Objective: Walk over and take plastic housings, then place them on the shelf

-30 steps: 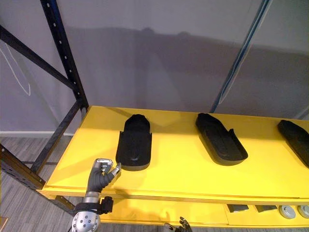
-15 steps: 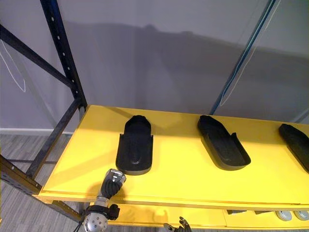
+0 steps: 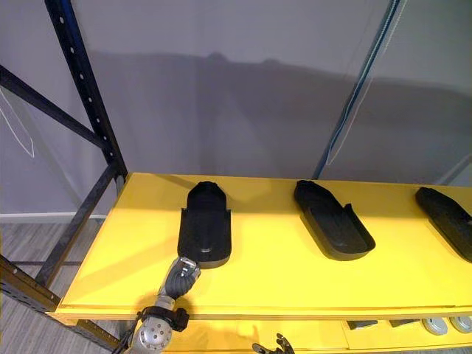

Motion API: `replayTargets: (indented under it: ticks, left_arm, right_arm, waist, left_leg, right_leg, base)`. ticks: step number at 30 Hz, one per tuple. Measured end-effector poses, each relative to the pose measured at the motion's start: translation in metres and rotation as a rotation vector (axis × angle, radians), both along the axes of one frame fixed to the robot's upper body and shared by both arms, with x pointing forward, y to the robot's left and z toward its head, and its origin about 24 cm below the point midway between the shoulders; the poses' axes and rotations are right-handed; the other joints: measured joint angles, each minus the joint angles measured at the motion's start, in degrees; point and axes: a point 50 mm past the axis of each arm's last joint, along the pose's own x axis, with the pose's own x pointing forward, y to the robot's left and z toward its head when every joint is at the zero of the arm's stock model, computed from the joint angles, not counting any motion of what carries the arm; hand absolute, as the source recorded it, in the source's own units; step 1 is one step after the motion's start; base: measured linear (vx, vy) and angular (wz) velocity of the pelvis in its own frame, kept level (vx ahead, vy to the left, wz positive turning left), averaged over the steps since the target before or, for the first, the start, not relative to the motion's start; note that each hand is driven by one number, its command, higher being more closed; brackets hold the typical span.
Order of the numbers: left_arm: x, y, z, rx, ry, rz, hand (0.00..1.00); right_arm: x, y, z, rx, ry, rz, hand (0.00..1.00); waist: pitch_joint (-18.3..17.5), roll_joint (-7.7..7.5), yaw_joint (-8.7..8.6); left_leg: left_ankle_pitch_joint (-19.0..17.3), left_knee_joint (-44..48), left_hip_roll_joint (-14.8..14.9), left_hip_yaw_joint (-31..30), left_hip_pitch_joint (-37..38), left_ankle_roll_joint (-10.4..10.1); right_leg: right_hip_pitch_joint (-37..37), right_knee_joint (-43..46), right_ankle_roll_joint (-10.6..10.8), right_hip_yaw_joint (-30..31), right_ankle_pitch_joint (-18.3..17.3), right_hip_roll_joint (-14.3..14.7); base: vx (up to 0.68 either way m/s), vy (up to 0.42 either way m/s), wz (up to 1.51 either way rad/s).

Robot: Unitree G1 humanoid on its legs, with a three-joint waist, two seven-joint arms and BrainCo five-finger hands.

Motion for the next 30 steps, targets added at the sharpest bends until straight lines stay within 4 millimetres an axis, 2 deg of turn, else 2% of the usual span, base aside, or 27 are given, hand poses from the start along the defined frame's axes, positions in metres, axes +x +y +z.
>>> replayTargets:
  ticks: [3,9,15,21,30]
  left_arm:
    - [0.004,0.004,0.000,0.011,-0.006,0.022,1.00]
    - [0.009,0.004,-0.002,0.003,0.011,0.055,1.00]
    - [0.012,0.005,0.000,-0.002,0.001,0.069,1.00]
    - [0.021,0.010,0.006,-0.004,-0.026,0.096,1.00]
    - [0.023,0.010,0.006,-0.021,-0.024,0.107,1.00]
  right_arm:
    - [0.002,0.000,0.000,-0.001,-0.004,0.002,0.00]
    - [0.003,-0.005,0.001,-0.010,-0.007,-0.014,0.00]
    - [0.002,-0.005,0.000,-0.006,-0.001,-0.033,0.00]
    - [0.003,-0.003,-0.001,0.000,0.010,-0.027,0.00]
    - [0.006,-0.001,-0.003,0.008,0.024,-0.019,0.00]
  waist:
    - [0.0,-0.03,-0.86]
    - [0.6,0.59,-0.93]
    - [0.6,0.35,-0.89]
    - [0.9,-0.17,-0.79]
    - [1.5,-0.57,-0.87]
  left_leg:
    - [0.6,0.0,-0.1,0.2,-0.8,0.0]
    - [1.5,0.0,-0.1,0.3,-0.8,-0.2]
    - [1.6,0.0,-1.0,0.3,-1.1,-0.3]
    - [1.5,0.0,-2.1,-0.2,-0.7,0.7]
    - [1.5,-0.1,-1.7,-0.3,0.3,0.7]
  right_leg:
    - [0.0,-2.2,0.0,0.0,0.0,-0.3]
    - [0.0,-3.8,0.5,-0.1,-0.9,-0.1]
    - [0.3,-4.6,1.1,0.0,-1.0,-0.9]
    - [1.9,-5.8,0.8,-0.5,-0.7,-1.9]
    - [3.4,-5.8,0.8,-0.7,-0.6,-1.6]
  base:
    - [-0.12,0.005,-0.06]
    - [-0.10,0.002,-0.02]
    - [-0.01,0.019,0.01]
    - [0.04,0.020,0.07]
    - [-0.02,-0.007,0.01]
